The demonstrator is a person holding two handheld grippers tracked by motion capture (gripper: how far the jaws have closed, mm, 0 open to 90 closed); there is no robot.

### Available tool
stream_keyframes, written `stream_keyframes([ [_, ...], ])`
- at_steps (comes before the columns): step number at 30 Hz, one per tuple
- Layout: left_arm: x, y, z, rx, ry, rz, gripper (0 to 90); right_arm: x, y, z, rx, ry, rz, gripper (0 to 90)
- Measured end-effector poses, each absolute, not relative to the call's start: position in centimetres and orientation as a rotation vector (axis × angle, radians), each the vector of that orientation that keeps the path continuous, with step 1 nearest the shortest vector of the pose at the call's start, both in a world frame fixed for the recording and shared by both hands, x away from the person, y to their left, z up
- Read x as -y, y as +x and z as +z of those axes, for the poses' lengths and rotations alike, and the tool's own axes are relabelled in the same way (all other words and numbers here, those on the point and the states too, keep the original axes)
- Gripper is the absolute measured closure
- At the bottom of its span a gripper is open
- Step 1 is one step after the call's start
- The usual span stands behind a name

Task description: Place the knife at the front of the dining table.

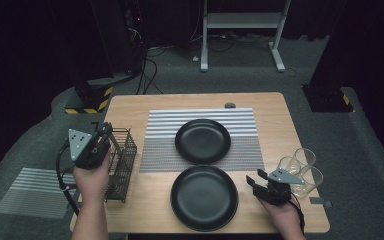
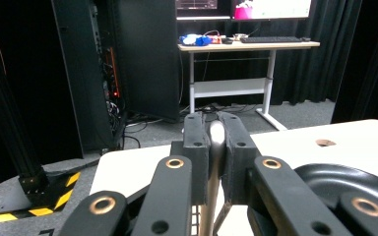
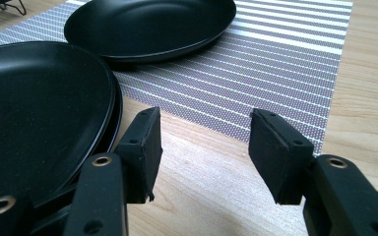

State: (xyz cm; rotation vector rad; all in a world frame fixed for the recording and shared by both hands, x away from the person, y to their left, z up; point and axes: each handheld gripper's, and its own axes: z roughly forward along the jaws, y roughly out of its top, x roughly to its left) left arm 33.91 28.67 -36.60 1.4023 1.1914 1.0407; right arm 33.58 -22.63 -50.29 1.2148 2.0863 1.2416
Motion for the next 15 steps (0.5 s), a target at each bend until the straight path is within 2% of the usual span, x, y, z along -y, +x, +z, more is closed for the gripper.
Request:
stream_keyframes([
  [1, -28.93, 33.91, -36.65, -1.18, 1.439, 1.055, 82.8, 22.61, 33.59, -50.32, -2.09, 1.213, 1.241, 46.2],
  [4, -28.79, 33.98, -36.81, -1.197, 1.383, 1.029, 82.6, 22.52, 33.63, -50.4, -2.096, 1.216, 1.235, 46.1],
  [10, -29.23, 33.95, -37.08, -1.169, 1.391, 1.046, 82.4, 22.38, 33.63, -50.53, -2.104, 1.216, 1.234, 46.1],
  [15, -29.4, 34.54, -37.56, -1.221, 1.404, 1.008, 81.1, 22.32, 33.64, -50.6, -2.109, 1.214, 1.231, 46.3],
])
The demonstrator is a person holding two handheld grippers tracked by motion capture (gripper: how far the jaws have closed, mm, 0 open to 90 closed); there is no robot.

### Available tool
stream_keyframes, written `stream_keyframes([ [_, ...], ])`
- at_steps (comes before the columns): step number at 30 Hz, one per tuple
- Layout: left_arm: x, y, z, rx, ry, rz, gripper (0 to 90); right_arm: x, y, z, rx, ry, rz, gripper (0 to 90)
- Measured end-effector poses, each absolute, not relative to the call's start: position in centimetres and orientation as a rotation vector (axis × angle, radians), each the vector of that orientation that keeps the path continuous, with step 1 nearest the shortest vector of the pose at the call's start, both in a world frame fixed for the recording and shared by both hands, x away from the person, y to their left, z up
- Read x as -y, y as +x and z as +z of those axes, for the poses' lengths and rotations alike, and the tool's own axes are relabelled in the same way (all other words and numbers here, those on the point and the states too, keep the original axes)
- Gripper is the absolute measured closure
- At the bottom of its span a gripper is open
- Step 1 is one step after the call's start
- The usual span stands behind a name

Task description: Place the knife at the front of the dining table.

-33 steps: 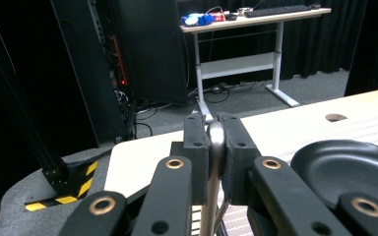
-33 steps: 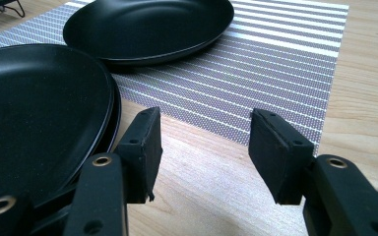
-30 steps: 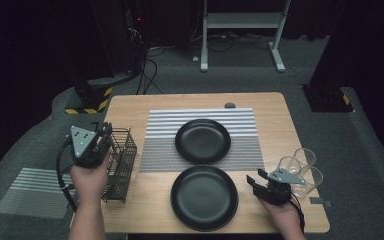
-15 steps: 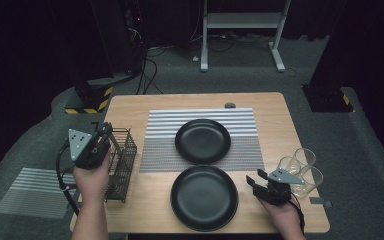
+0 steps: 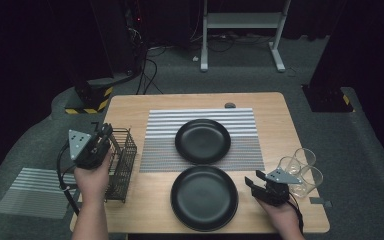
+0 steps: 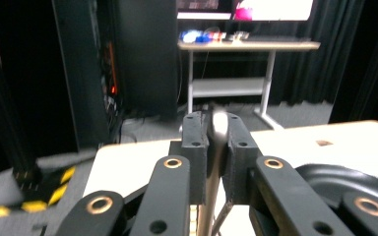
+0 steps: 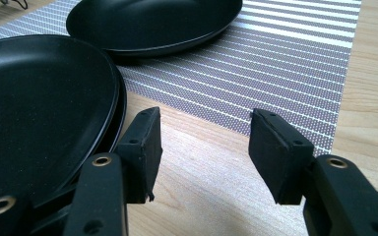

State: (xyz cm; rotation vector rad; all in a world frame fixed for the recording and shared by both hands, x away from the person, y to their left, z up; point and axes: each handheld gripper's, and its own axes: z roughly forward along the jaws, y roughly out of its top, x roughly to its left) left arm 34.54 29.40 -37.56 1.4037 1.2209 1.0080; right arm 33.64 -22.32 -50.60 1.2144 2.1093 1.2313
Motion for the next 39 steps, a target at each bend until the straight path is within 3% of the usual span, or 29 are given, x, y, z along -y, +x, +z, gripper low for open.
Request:
stream_keyframes([
  [31, -28.9, 36.0, -38.1, -1.313, 1.546, 0.975, 81.3, 22.4, 33.6, -50.5, -2.114, 1.216, 1.235, 45.8],
  [39, -28.9, 35.9, -38.0, -1.326, 1.508, 0.947, 81.6, 22.3, 33.5, -50.5, -2.113, 1.214, 1.234, 45.8],
])
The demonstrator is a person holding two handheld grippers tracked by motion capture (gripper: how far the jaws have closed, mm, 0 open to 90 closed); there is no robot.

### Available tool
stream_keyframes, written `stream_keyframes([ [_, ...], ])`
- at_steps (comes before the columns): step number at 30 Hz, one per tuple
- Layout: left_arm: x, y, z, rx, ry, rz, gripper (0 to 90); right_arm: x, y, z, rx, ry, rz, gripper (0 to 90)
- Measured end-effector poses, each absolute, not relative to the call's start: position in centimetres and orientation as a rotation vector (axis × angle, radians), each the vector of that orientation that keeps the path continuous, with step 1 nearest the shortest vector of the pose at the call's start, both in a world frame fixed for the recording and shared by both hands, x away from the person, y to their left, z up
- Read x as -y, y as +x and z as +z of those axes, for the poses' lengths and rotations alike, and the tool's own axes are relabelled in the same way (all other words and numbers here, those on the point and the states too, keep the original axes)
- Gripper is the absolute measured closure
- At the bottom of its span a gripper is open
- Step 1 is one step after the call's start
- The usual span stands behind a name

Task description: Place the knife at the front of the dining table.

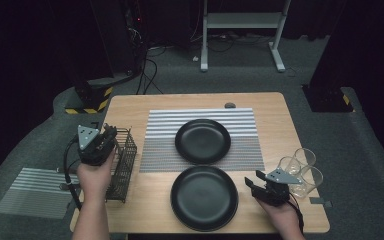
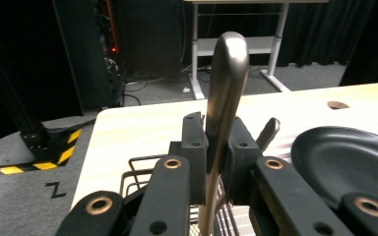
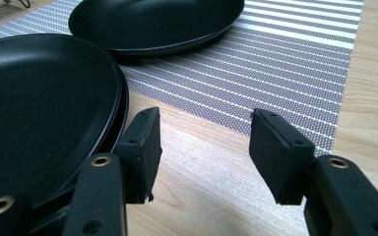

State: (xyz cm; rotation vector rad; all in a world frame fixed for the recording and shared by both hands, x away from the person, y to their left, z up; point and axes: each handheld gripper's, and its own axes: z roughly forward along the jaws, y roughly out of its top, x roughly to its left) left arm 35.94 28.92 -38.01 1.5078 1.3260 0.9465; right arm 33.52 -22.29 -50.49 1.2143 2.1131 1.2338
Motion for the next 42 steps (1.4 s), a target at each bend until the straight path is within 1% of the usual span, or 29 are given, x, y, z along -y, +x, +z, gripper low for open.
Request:
stream_keyframes([
  [5, -29.0, 35.8, -37.9, -1.311, 1.519, 0.973, 82.4, 22.4, 33.6, -50.5, -2.112, 1.208, 1.234, 45.8],
  [6, -28.8, 35.7, -37.9, -1.322, 1.49, 0.967, 82.5, 22.4, 33.6, -50.5, -2.114, 1.202, 1.233, 45.8],
  [8, -29.1, 35.6, -37.8, -1.298, 1.511, 0.989, 82.5, 22.4, 33.6, -50.4, -2.111, 1.213, 1.239, 45.8],
  [9, -28.9, 35.5, -37.9, -1.312, 1.48, 0.967, 82.6, 22.5, 33.6, -50.4, -2.11, 1.203, 1.238, 45.8],
  [15, -29.1, 35.0, -37.7, -1.271, 1.455, 0.993, 82.5, 22.6, 33.6, -50.4, -2.105, 1.21, 1.24, 45.8],
  [17, -29.3, 34.8, -37.6, -1.238, 1.459, 1.027, 82.5, 22.6, 33.6, -50.4, -2.106, 1.204, 1.242, 45.9],
  [18, -29.0, 34.7, -37.7, -1.254, 1.408, 1.006, 82.5, 22.6, 33.6, -50.4, -2.106, 1.195, 1.239, 46.0],
  [20, -29.3, 34.5, -37.6, -1.241, 1.415, 1.016, 82.5, 22.5, 33.5, -50.4, -2.105, 1.211, 1.24, 46.0],
  [21, -29.2, 34.4, -37.6, -1.238, 1.372, 1.017, 82.5, 22.4, 33.5, -50.5, -2.108, 1.213, 1.238, 46.0],
  [22, -29.4, 34.2, -37.5, -1.224, 1.37, 1.041, 82.5, 22.4, 33.5, -50.5, -2.109, 1.21, 1.236, 46.0],
  [25, -29.3, 33.8, -37.5, -1.212, 1.318, 1.038, 82.6, 22.4, 33.6, -50.5, -2.111, 1.2, 1.235, 45.9],
  [29, -29.6, 33.4, -37.4, -1.172, 1.325, 1.076, 82.6, 22.4, 33.5, -50.6, -2.112, 1.208, 1.235, 45.9],
  [31, -29.4, 33.2, -37.4, -1.179, 1.297, 1.07, 82.6, 22.4, 33.5, -50.5, -2.109, 1.205, 1.238, 45.9],
  [33, -29.5, 33.2, -37.3, -1.163, 1.316, 1.081, 82.6, 22.5, 33.5, -50.5, -2.116, 1.187, 1.232, 45.9],
  [36, -29.3, 33.0, -37.1, -1.177, 1.291, 1.065, 82.6, 22.5, 33.5, -50.5, -2.103, 1.203, 1.24, 45.9],
  [38, -29.4, 32.9, -36.9, -1.157, 1.312, 1.093, 82.6, 22.5, 33.5, -50.4, -2.101, 1.202, 1.243, 45.9],
  [39, -29.2, 32.9, -36.9, -1.171, 1.288, 1.083, 82.6, 22.5, 33.5, -50.4, -2.101, 1.199, 1.243, 45.9],
  [40, -29.4, 32.8, -36.8, -1.156, 1.323, 1.11, 82.6, 22.5, 33.5, -50.4, -2.101, 1.202, 1.241, 46.1],
  [42, -29.1, 32.7, -36.7, -1.168, 1.286, 1.106, 82.5, 22.5, 33.5, -50.5, -2.1, 1.205, 1.244, 46.6],
])
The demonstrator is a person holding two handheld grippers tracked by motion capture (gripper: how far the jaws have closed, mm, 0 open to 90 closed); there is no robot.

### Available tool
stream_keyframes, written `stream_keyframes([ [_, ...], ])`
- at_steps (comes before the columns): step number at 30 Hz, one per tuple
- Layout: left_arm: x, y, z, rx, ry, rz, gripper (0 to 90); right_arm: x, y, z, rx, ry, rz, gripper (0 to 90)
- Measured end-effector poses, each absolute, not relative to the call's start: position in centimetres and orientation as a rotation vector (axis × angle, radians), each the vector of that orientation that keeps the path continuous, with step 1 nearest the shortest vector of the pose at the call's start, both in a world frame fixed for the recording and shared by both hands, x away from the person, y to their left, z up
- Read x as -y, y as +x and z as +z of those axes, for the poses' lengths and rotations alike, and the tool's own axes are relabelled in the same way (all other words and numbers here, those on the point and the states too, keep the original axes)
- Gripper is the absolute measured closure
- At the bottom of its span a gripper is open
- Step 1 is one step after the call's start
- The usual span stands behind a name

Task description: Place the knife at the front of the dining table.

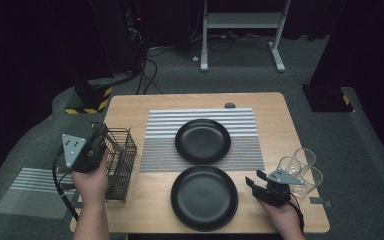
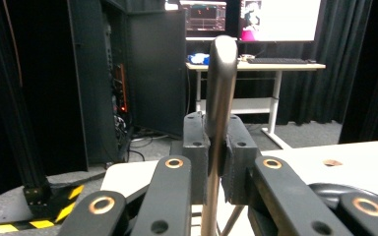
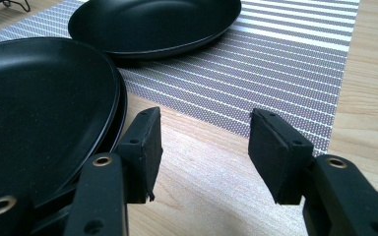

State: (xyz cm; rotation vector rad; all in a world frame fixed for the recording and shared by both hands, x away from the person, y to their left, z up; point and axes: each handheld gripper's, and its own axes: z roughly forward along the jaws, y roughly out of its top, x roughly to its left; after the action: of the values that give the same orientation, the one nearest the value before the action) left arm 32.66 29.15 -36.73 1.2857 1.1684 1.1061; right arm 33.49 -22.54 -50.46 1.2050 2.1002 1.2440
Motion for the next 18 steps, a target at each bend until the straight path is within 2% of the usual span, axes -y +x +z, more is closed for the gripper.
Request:
stream_keyframes([
  [4, -29.1, 32.3, -36.3, -1.143, 1.32, 1.162, 82.6, 22.6, 33.5, -50.5, -2.106, 1.199, 1.245, 46.6],
  [11, -29.1, 32.2, -35.6, -1.145, 1.283, 1.166, 82.6, 22.8, 33.4, -50.4, -2.093, 1.211, 1.257, 46.3],
  [18, -29.4, 32.0, -35.4, -1.092, 1.272, 1.19, 82.6, 22.8, 33.4, -50.4, -2.083, 1.217, 1.25, 49.9],
])
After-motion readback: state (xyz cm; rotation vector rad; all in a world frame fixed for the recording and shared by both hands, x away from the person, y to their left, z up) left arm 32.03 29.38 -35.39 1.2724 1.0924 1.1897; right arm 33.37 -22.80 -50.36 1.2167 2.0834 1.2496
